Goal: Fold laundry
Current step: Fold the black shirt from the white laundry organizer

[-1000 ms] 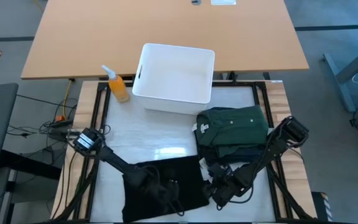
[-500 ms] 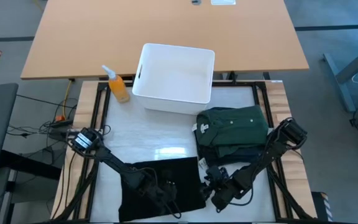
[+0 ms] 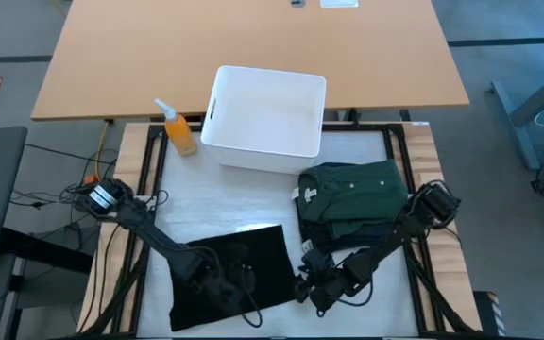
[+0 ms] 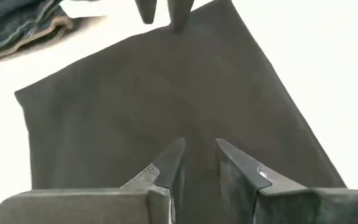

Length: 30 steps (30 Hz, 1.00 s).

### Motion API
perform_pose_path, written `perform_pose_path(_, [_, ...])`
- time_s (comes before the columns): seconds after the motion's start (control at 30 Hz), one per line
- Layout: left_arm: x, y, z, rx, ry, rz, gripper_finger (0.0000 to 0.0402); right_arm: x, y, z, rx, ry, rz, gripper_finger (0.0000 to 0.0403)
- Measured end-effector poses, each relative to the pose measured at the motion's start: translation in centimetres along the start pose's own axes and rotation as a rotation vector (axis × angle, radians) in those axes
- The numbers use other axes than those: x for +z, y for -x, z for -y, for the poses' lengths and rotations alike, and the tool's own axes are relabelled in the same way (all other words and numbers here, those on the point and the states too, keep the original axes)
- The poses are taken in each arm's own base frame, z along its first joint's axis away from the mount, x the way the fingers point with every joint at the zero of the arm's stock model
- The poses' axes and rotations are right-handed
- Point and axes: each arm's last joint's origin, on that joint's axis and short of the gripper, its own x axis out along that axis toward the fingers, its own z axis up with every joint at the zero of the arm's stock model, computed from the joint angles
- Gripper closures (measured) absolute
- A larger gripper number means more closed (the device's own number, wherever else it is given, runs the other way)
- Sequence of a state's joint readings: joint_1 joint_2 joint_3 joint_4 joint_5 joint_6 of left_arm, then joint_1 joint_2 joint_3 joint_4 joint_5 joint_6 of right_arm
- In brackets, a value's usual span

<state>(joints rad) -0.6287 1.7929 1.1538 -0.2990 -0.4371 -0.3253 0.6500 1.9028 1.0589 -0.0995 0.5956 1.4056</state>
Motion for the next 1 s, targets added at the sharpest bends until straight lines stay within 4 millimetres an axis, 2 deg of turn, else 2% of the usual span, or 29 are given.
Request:
perform_pose_path(0.3, [-1.4,0.0,0.1,0.073,0.037,-0.005,0.0336,2.1,-1.2,0.2,-0.025,-0.016,0.113,0.0138])
perform_pose_path(0.57, [-2.8,-0.2,0.2,0.081,0.084,-0.048,0.0336,2.1,-5.2,0.9,0.029,-0.034,0.054,0.0144])
perform_pose_path(0.67, [-3.8,-0.4,0.3,0.086,0.121,-0.065,0.0336,1.9,-5.5,1.0,0.027,-0.03,0.046,0.0189])
perform_pose_path(0.83, [-5.7,-1.0,0.2,0.075,0.205,-0.045,0.0336,2.3,-4.2,0.4,0.057,0.063,0.003,0.0352])
perform_pose_path(0.87, [-6.0,-1.3,0.2,0.054,0.224,-0.018,0.0336,2.5,-3.7,0.1,0.072,0.093,-0.006,0.0371])
perform_pose_path(1.0, [-7.0,-2.6,0.3,-0.044,0.297,0.131,0.0336,4.4,-0.8,-1.2,0.148,0.15,-0.031,0.0362])
